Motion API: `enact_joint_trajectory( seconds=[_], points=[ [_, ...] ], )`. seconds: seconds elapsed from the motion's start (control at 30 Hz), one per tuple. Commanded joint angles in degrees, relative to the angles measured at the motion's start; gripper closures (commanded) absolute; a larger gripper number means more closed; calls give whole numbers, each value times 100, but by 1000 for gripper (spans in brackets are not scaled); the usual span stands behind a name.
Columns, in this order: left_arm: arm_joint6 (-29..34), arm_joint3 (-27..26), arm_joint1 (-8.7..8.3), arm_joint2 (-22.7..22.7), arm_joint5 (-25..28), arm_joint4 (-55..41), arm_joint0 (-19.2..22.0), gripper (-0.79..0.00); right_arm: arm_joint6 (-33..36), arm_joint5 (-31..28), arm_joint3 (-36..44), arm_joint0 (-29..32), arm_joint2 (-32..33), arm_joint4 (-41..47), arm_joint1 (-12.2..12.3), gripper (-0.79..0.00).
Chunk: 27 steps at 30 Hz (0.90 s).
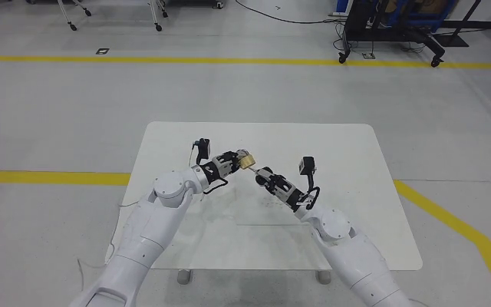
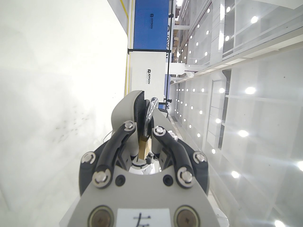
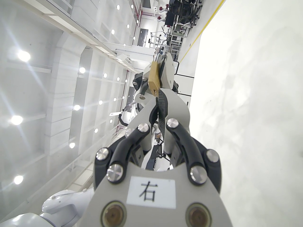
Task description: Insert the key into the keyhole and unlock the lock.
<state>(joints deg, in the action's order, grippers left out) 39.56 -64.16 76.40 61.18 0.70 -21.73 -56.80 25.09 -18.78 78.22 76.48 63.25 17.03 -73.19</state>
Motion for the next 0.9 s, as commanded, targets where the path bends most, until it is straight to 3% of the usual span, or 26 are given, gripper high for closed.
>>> enact_joint_trajectory(
  seconds=[0.0,0.33,0.87],
  points=[
    [24,2,6,-14,-12,-17,0,0,6,-3,-20,-17,-4,8,-6,0],
    [26,41,18,-12,-1,-52,15,0,-19,43,-38,-72,-75,-32,-42,0],
    [-338,-85,13,43,98,183,-64,0,-611,-68,-10,-8,44,-104,-87,0]
  ],
)
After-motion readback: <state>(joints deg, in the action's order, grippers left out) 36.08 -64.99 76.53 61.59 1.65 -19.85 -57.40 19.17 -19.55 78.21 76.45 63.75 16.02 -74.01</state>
